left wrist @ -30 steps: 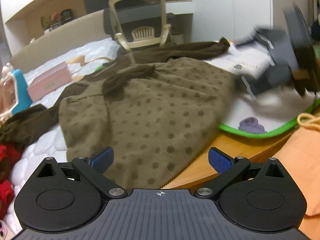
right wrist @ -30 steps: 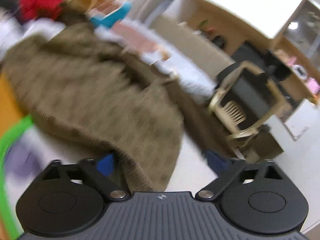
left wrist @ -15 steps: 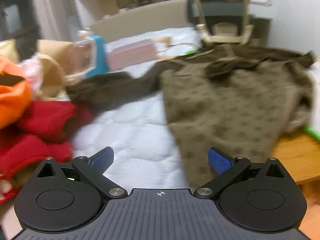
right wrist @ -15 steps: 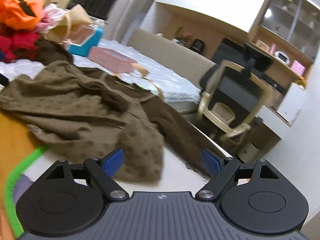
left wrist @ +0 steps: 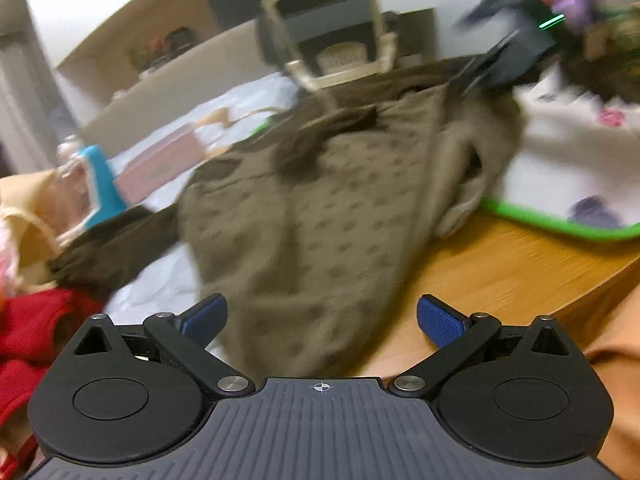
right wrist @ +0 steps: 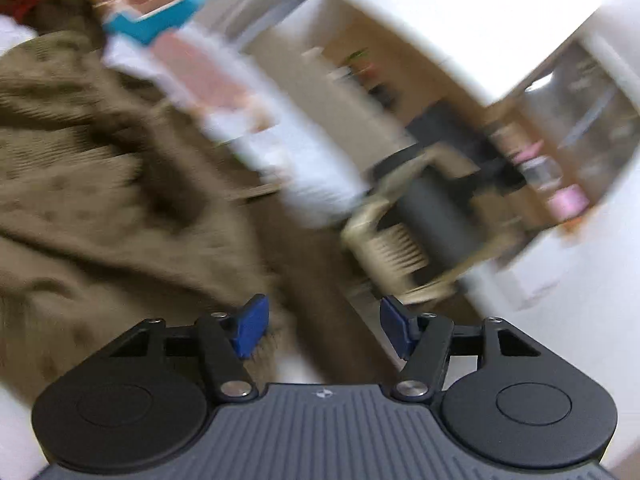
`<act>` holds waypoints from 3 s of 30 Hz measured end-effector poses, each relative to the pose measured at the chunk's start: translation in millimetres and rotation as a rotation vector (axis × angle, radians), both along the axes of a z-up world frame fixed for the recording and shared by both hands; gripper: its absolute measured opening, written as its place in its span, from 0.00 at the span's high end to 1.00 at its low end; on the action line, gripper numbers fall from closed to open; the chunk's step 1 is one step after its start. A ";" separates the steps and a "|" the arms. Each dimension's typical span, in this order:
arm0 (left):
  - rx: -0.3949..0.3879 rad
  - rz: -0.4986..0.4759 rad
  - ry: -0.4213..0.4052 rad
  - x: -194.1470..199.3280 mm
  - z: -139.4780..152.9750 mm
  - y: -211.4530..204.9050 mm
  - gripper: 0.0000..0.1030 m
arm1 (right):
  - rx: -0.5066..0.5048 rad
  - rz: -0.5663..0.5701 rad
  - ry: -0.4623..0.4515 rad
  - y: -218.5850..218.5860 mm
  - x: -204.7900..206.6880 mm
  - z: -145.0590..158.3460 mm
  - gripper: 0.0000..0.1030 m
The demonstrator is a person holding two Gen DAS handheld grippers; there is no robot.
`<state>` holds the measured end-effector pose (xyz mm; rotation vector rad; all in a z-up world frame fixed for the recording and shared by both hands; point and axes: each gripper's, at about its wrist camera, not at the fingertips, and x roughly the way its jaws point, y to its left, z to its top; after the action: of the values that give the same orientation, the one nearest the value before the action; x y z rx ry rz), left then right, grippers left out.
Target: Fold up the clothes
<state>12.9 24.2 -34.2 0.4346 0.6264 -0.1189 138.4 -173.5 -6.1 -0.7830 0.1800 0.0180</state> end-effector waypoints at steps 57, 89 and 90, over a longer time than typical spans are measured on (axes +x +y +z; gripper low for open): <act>0.194 0.310 -0.345 -9.7 66.4 61.4 0.00 | 0.138 -0.104 -0.052 -69.1 -40.0 49.4 0.23; 0.172 0.056 -0.168 -41.2 69.4 63.7 0.00 | 0.058 -0.130 0.140 -93.4 -118.8 8.9 0.21; 0.176 0.023 -0.127 -39.9 63.3 63.1 0.00 | 0.056 -0.133 0.192 -100.3 -125.0 1.5 0.21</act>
<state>-27.0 87.3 29.1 0.5999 0.5180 -0.0141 13.4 -273.8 -4.6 -0.7117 0.4115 -0.0277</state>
